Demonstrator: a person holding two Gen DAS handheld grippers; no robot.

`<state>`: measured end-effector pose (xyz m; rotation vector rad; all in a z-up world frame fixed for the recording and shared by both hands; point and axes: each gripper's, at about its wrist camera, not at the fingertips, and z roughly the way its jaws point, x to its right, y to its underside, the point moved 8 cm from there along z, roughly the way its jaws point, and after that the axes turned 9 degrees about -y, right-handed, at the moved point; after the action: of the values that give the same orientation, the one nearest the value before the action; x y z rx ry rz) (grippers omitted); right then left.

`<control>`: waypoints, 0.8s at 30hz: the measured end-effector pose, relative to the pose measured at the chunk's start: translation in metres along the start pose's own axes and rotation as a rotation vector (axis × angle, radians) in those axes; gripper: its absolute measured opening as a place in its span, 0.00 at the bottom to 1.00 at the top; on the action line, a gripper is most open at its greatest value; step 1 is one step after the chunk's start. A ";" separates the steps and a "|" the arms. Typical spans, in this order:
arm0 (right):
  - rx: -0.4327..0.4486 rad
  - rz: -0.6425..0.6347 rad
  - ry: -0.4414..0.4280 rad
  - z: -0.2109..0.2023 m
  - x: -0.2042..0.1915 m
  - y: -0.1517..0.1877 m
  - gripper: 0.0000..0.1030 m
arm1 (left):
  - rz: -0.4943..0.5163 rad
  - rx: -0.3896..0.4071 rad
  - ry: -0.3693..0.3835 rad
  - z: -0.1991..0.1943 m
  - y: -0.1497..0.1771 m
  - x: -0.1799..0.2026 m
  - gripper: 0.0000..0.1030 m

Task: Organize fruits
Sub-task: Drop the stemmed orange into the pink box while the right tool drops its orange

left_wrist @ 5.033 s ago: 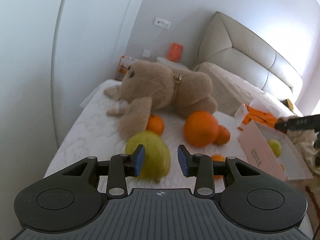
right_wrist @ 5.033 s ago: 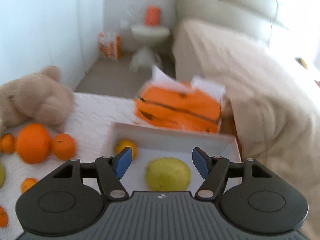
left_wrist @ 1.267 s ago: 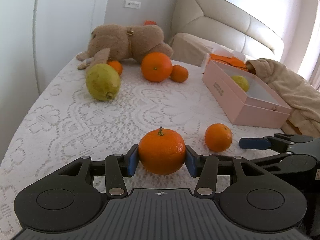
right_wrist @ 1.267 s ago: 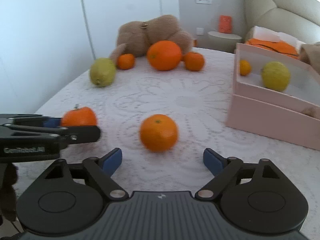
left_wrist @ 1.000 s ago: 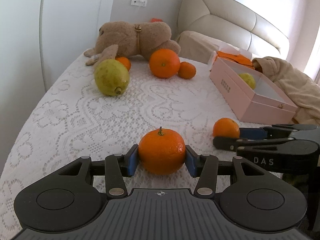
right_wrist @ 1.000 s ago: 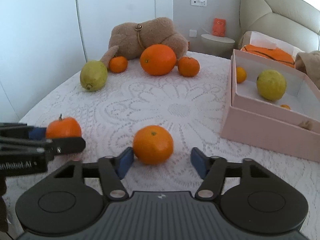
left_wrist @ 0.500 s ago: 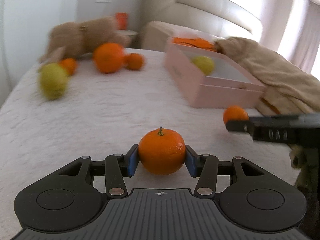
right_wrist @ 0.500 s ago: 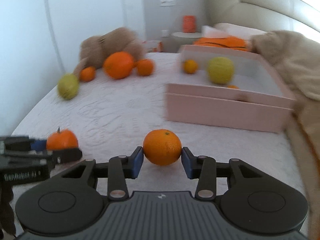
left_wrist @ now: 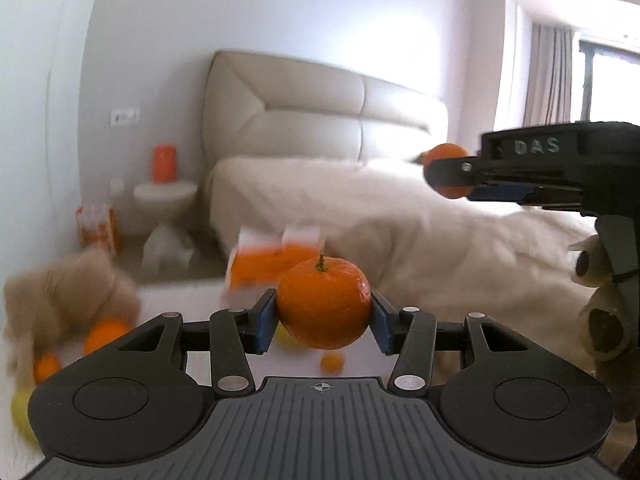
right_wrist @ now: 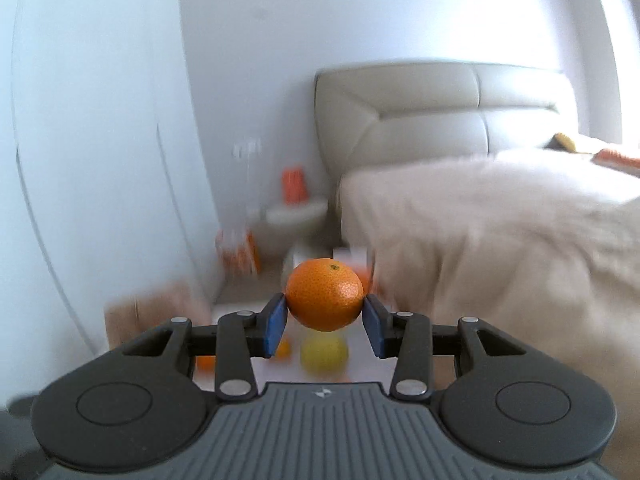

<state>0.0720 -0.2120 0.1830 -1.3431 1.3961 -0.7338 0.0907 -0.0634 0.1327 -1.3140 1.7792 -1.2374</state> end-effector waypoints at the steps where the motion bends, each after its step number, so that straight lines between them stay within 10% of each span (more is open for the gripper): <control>1: 0.008 -0.003 0.001 0.003 0.000 -0.013 0.40 | -0.007 -0.003 0.012 0.007 -0.010 0.003 0.51; 7: -0.010 -0.112 0.058 0.035 -0.004 -0.049 0.40 | -0.012 -0.173 0.007 0.070 -0.003 0.014 0.51; 14: -0.142 -0.070 0.068 0.088 0.023 -0.003 0.40 | 0.043 -0.390 -0.003 0.134 0.074 0.018 0.52; 24: -0.316 -0.077 0.126 0.136 0.050 0.060 0.40 | 0.072 -0.367 -0.027 0.134 0.090 -0.001 0.49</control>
<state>0.1857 -0.2190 0.0752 -1.6253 1.6183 -0.6771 0.1715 -0.0999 -0.0015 -1.4388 2.0834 -0.8754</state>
